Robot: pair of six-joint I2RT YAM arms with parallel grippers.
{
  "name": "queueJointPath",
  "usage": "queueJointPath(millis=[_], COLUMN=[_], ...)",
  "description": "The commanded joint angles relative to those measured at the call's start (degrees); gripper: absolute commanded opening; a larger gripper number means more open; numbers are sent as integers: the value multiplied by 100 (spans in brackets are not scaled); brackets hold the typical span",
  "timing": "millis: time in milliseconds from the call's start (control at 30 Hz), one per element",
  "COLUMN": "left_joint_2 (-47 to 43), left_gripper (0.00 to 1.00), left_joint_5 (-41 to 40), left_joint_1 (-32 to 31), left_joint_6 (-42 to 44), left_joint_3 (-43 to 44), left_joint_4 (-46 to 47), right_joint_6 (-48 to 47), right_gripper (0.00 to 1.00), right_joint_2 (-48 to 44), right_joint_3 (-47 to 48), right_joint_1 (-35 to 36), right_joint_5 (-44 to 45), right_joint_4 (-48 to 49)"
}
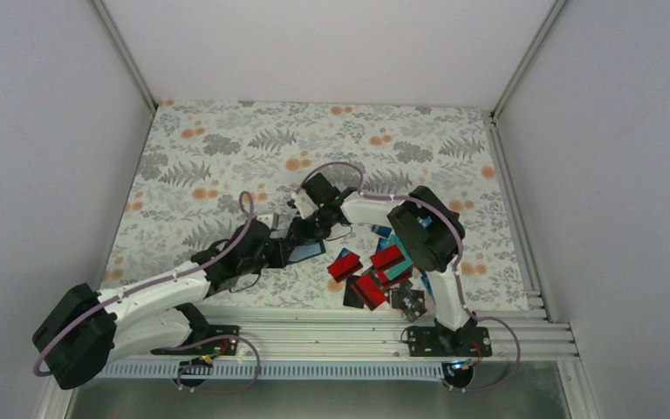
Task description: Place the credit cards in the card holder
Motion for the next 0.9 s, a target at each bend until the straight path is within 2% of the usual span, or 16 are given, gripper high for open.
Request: queueJointPath(millis=[0,300,500,600,700,867], left_joint_2=[287,583,833,1058,1353,2156], left_gripper=[18,17,18,18,18,18], left_joint_5=[222,626,885,955,1215,1756], left_joint_1=[17,-47,-361,-543,-661,-973], left_joint_6=[180,742,1353,1498,1546,1824], left_joint_3=[72,425,832,1007,1104,1532], left_joint_4=[505,630,488,524,812,1183], right_joint_6=[-205,-343,-168,140,436,933], right_gripper=[26,30,34,44,56,67], right_joint_2=[-307,-1369,-2283,-2933,-3538,-4444], right_joint_3=[174,-131,-971,-1474,-2013,-2804], right_joint_1=[3,-328,-544,-588,-597,-597], right_joint_5=[-10,538,1722,2170,2218,2149], right_joint_4=[-577,-1081,-1538,-1863,-2080,-2596])
